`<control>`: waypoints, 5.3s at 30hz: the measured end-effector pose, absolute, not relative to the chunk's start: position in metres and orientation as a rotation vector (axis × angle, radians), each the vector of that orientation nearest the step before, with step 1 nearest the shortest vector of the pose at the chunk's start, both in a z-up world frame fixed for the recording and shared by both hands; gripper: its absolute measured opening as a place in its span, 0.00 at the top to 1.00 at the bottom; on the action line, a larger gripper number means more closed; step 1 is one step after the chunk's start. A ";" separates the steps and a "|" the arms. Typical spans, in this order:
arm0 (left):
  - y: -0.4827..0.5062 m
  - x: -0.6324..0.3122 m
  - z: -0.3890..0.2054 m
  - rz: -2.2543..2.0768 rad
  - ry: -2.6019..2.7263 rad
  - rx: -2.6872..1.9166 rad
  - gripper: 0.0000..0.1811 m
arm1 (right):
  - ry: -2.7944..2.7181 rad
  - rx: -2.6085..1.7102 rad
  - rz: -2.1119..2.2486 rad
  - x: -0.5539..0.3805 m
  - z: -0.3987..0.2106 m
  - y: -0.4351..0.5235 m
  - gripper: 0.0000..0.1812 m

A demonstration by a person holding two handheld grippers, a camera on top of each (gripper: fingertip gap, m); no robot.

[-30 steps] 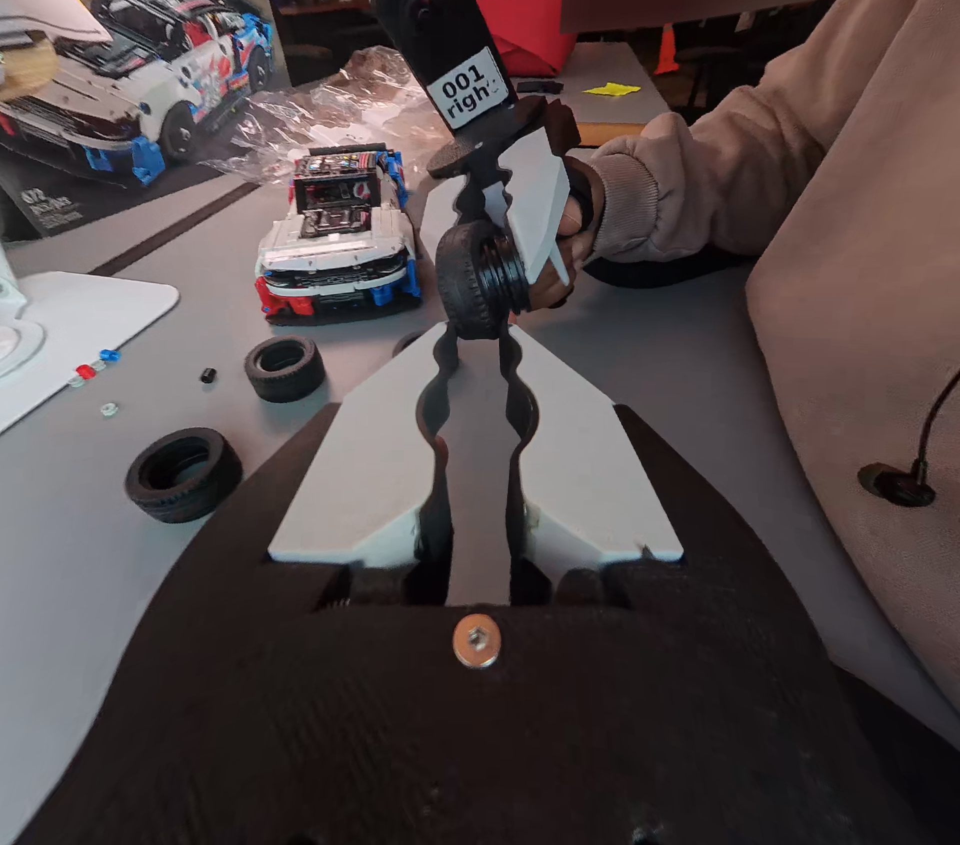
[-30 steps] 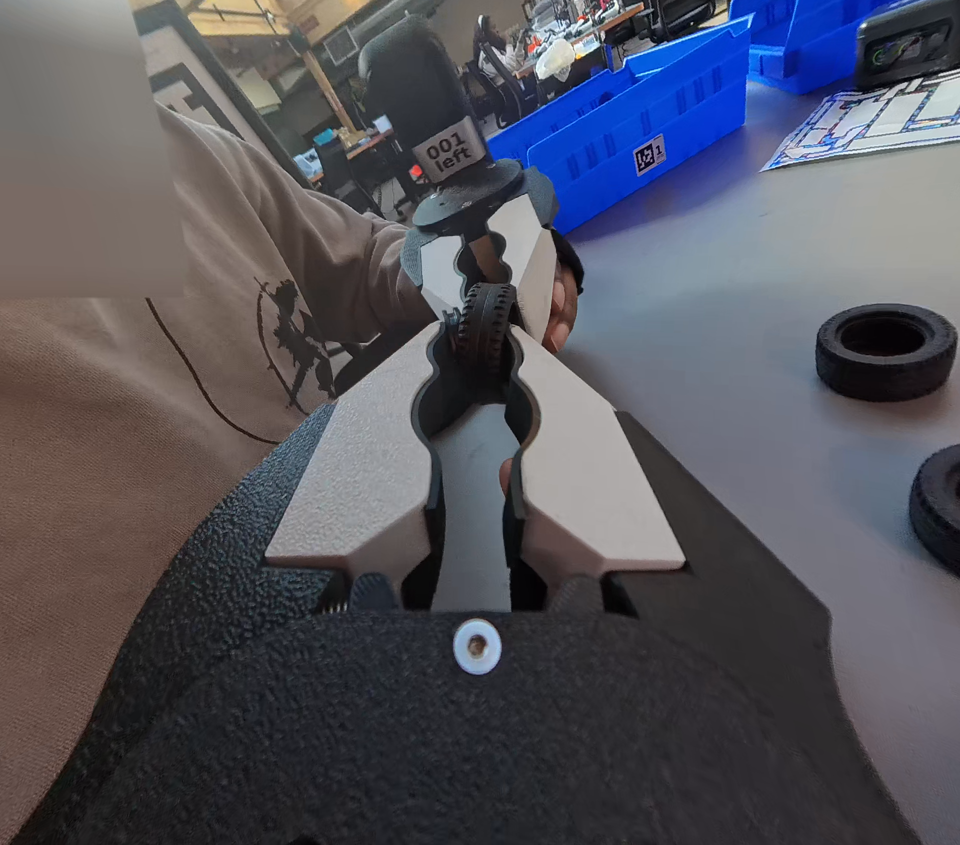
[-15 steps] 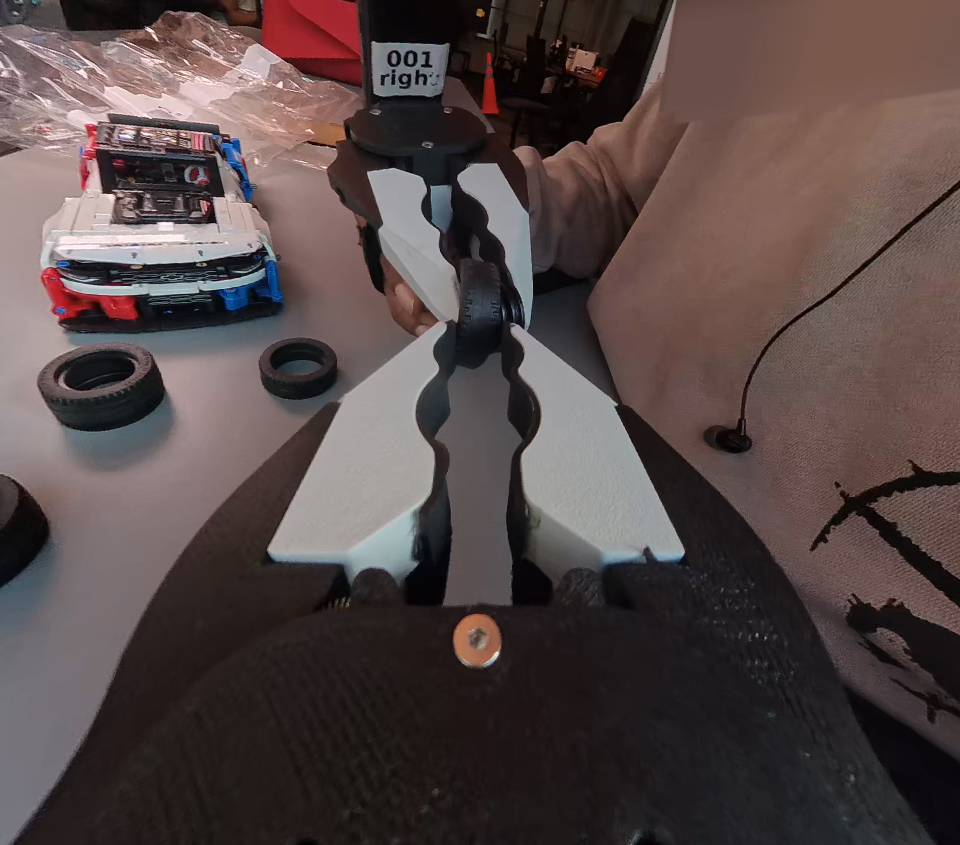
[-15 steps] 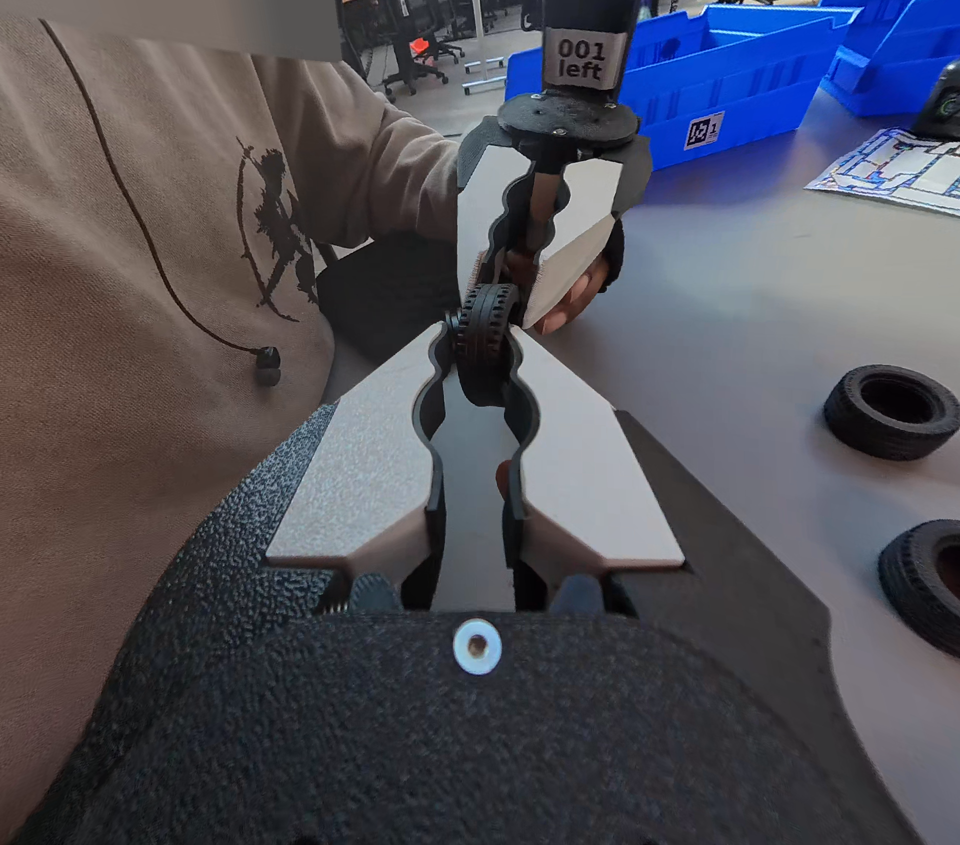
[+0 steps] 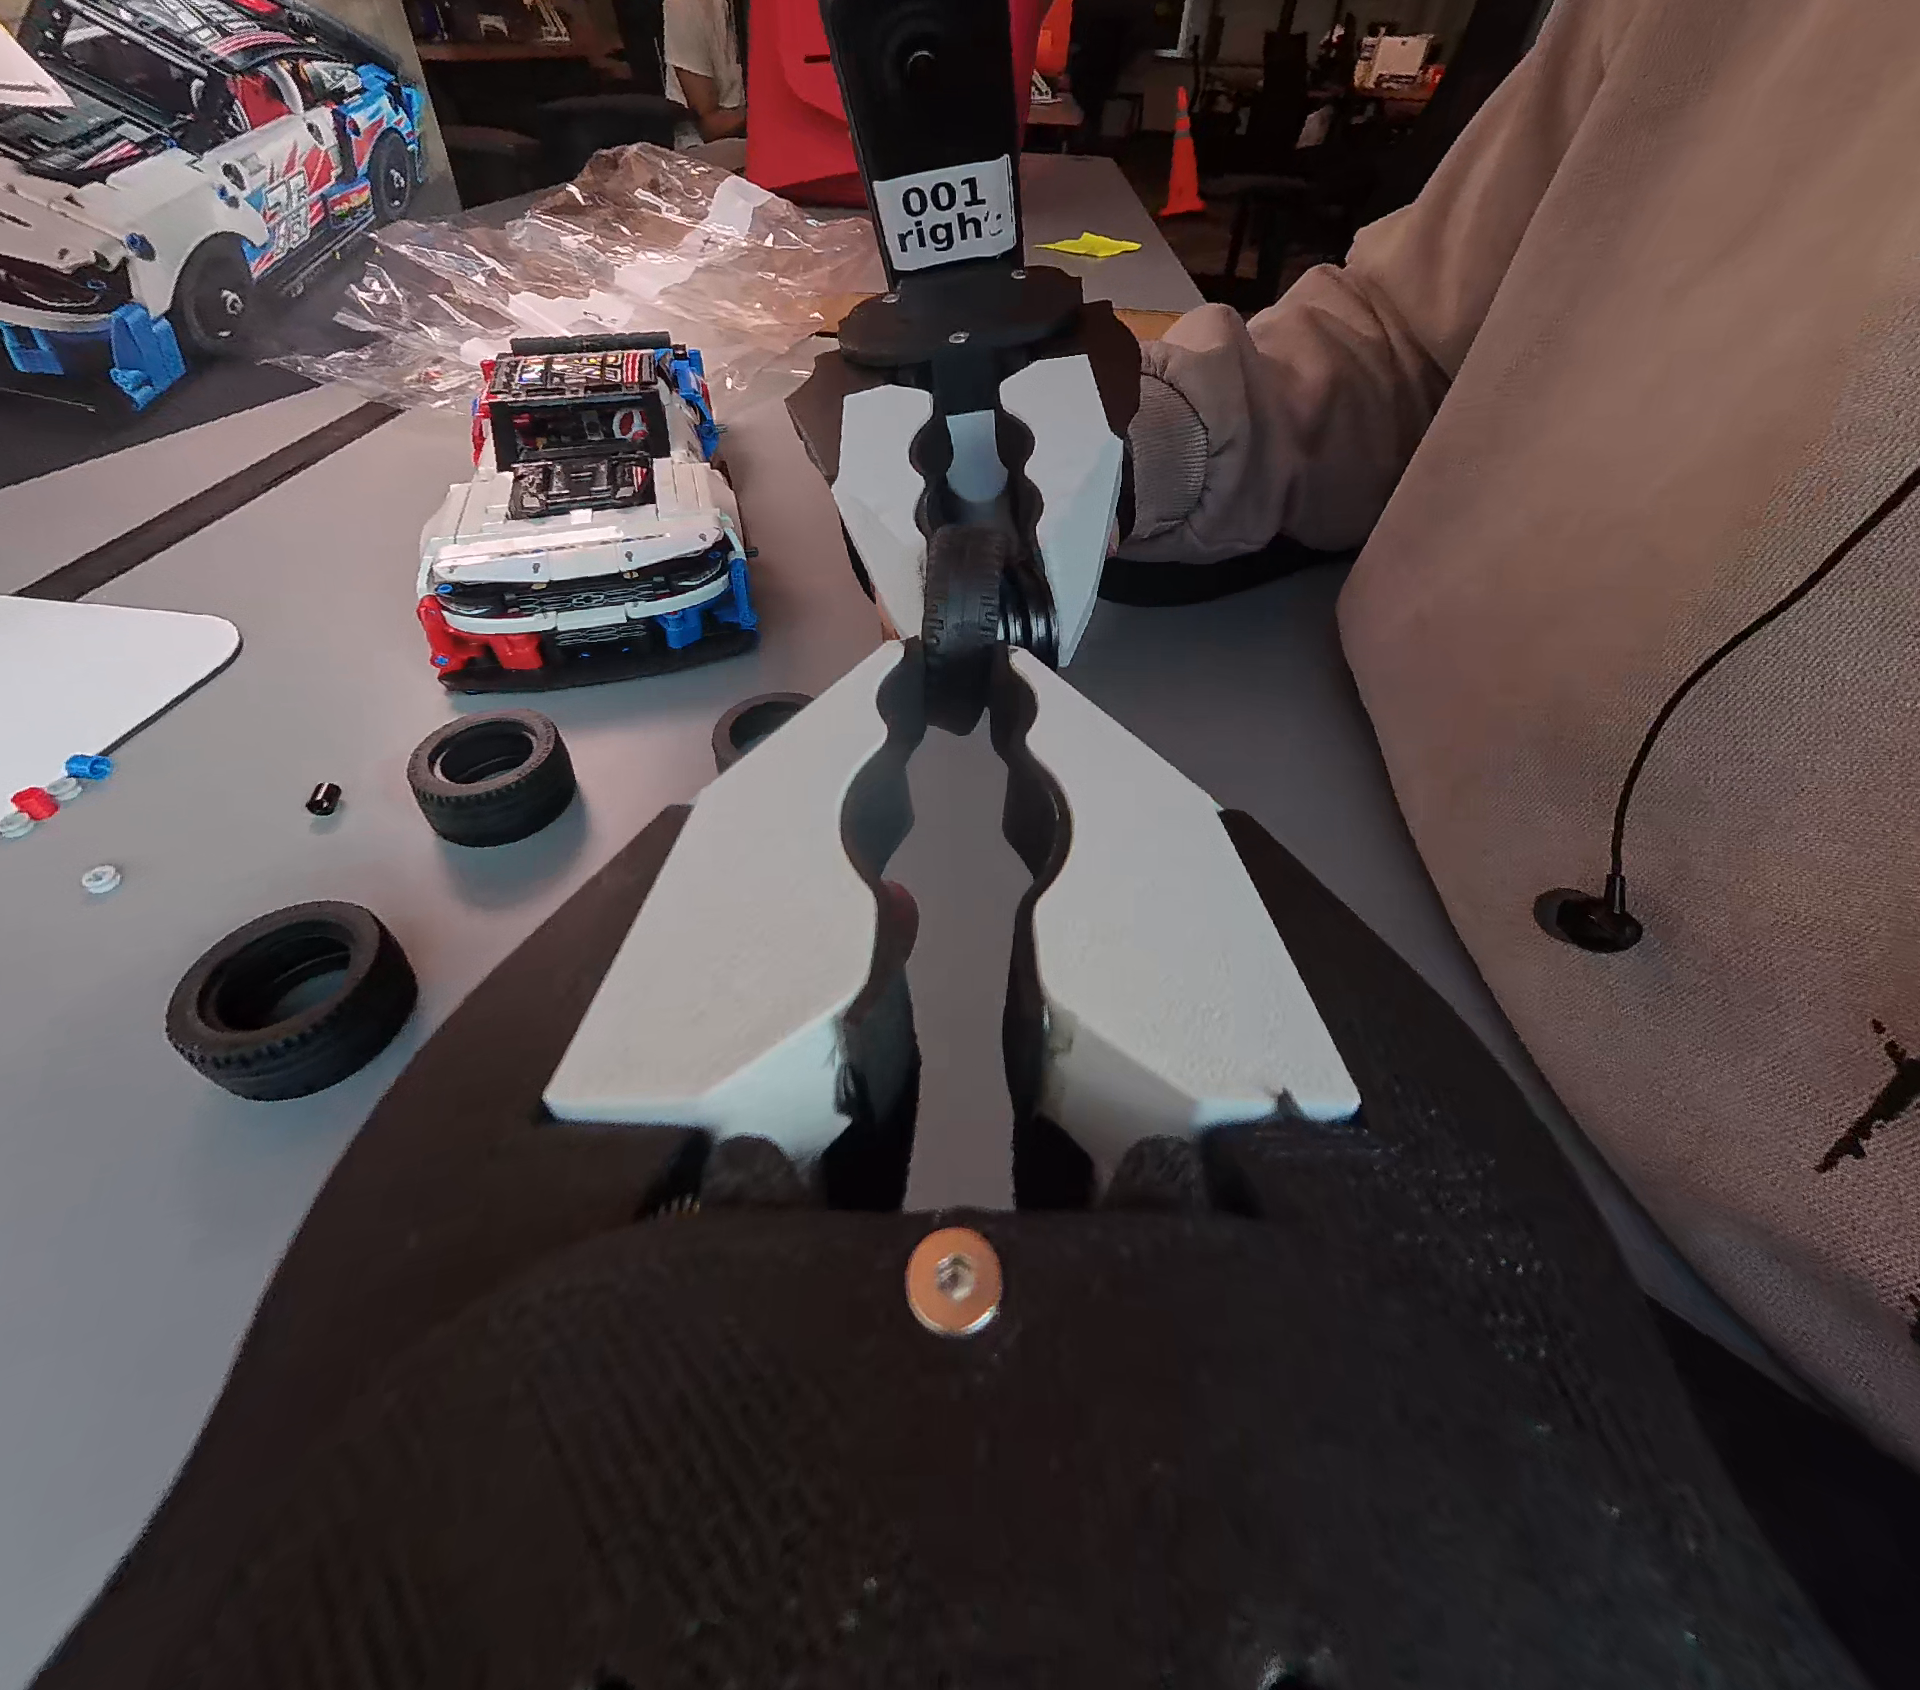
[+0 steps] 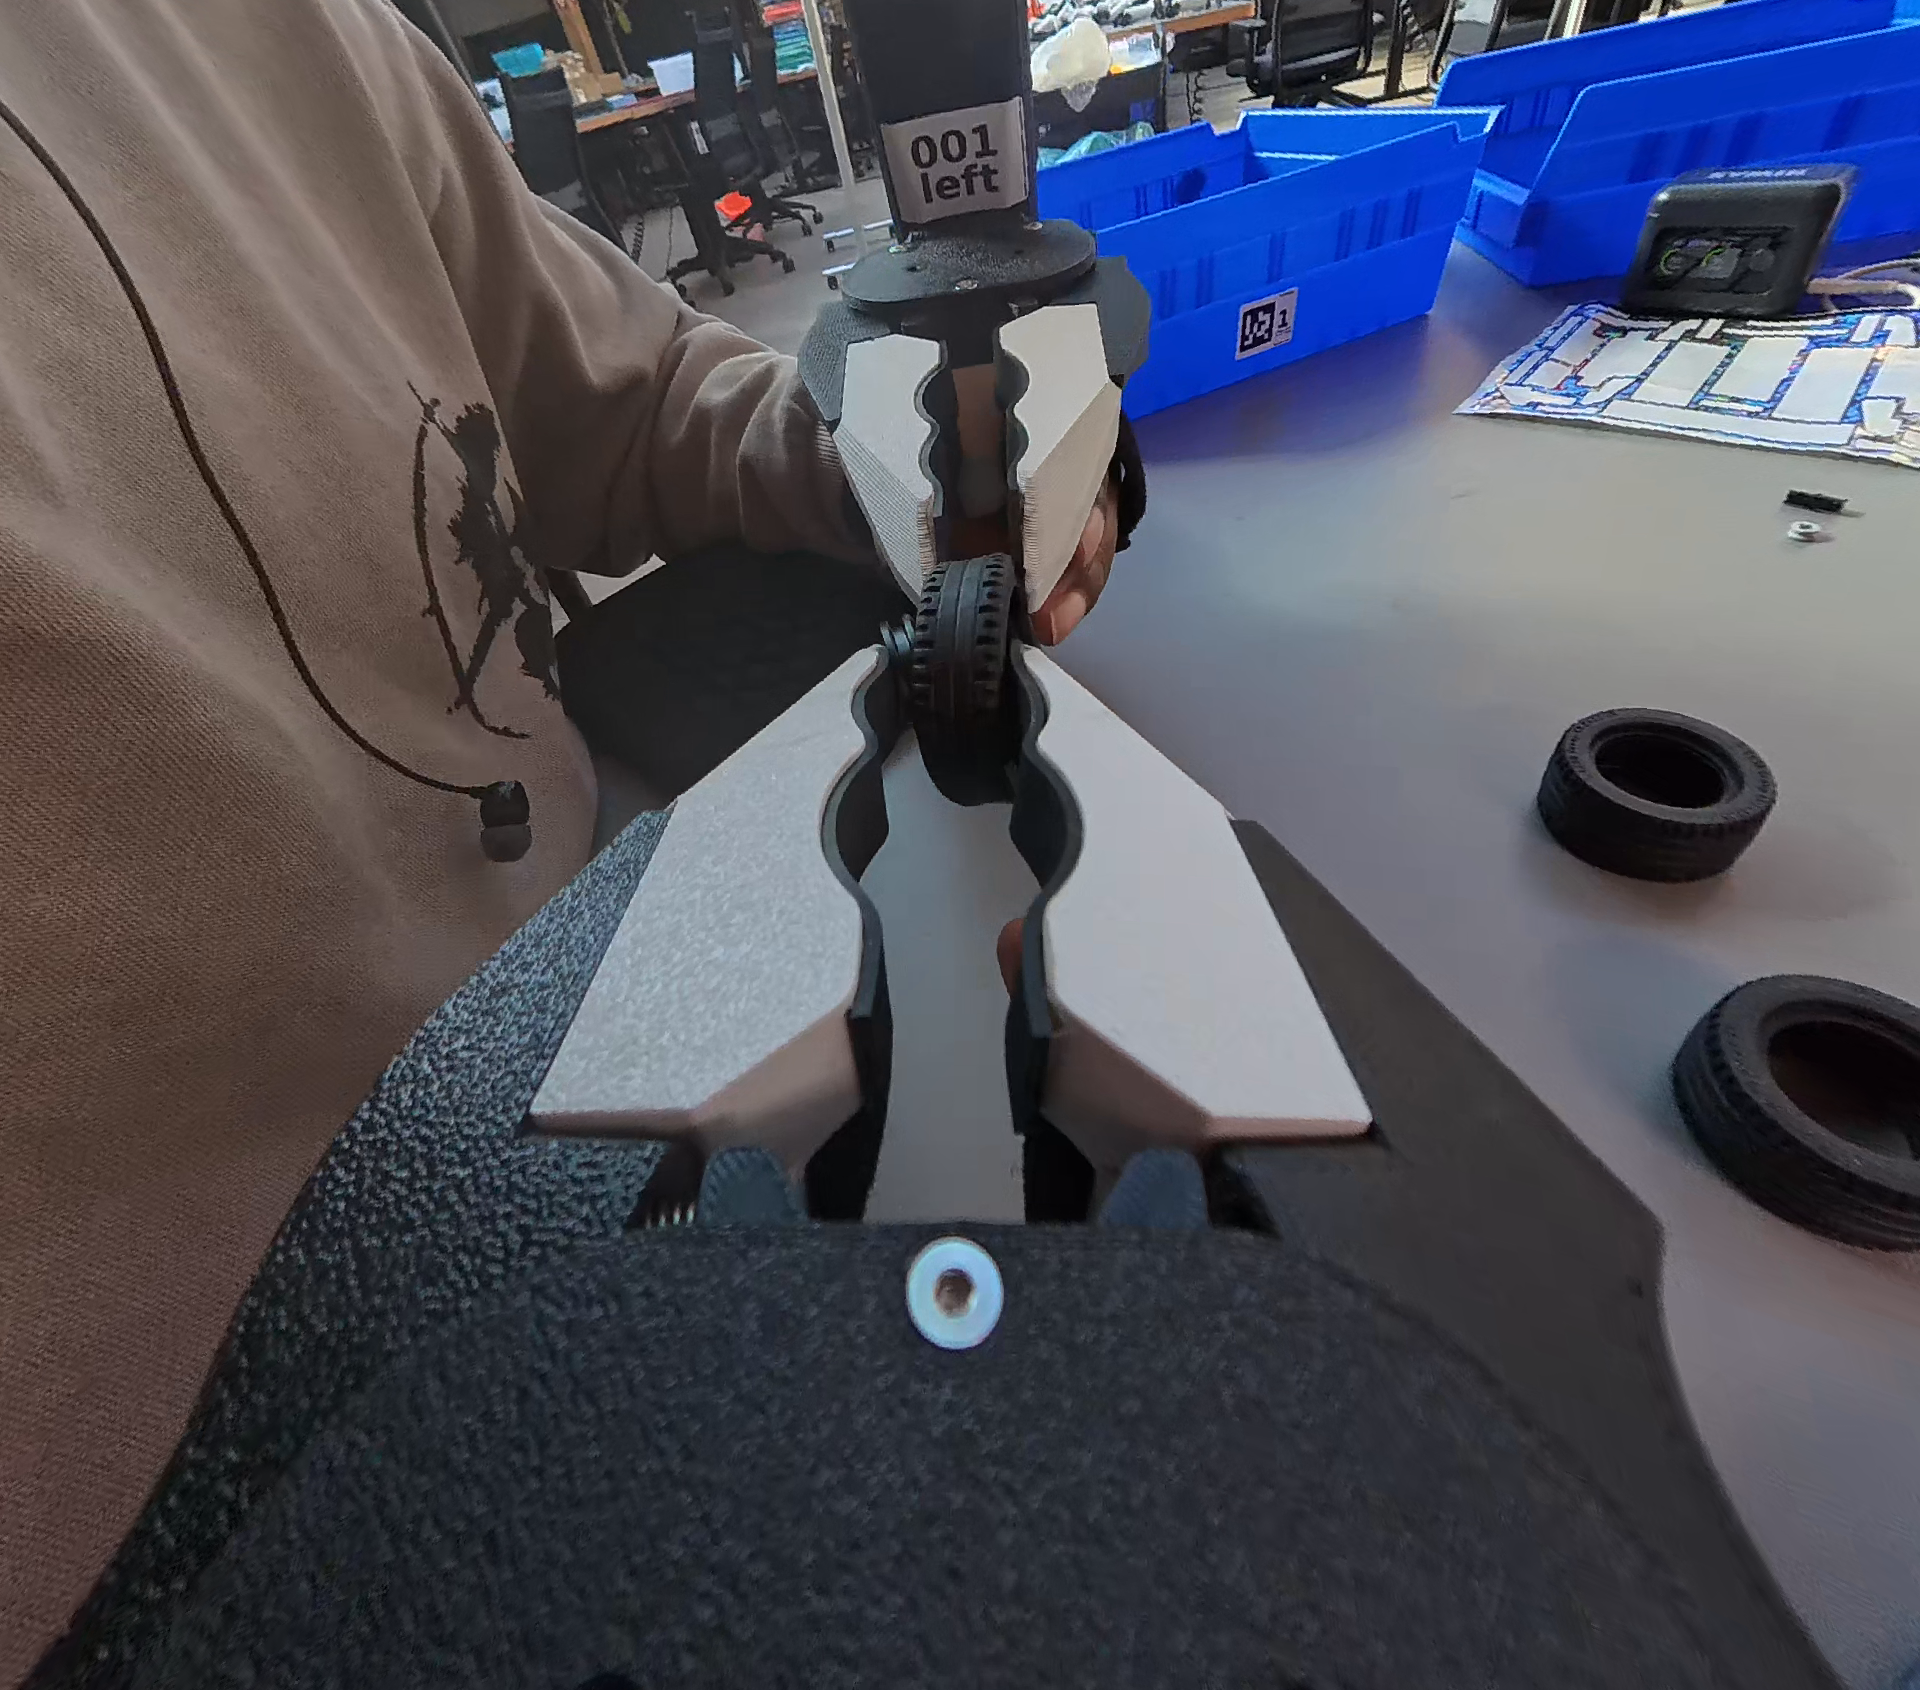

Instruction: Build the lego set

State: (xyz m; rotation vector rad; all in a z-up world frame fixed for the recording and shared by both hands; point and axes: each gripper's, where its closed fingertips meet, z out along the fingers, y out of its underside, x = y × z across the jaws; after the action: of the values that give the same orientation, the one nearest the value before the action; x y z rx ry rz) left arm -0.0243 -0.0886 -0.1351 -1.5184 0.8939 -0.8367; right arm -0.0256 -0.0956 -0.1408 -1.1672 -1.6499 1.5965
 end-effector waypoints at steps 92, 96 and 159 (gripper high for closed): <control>-0.104 -0.004 -0.126 -1.282 0.757 -1.497 0.94 | -1.515 -1.059 1.914 -0.012 -0.109 -0.101 0.91; -0.097 -0.006 -0.124 -1.351 0.675 -1.519 0.94 | -1.507 -1.083 1.847 -0.014 -0.110 -0.091 0.90; -0.100 -0.020 -0.109 -0.988 0.890 -1.511 0.96 | -1.611 -1.029 1.698 -0.022 -0.110 -0.098 0.90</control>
State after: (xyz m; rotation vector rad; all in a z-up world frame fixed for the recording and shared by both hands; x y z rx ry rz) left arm -0.0196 -0.1002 -0.1086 -1.5114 0.8902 -0.9884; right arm -0.0216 -0.0976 -0.1099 -1.0286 -1.6107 1.6984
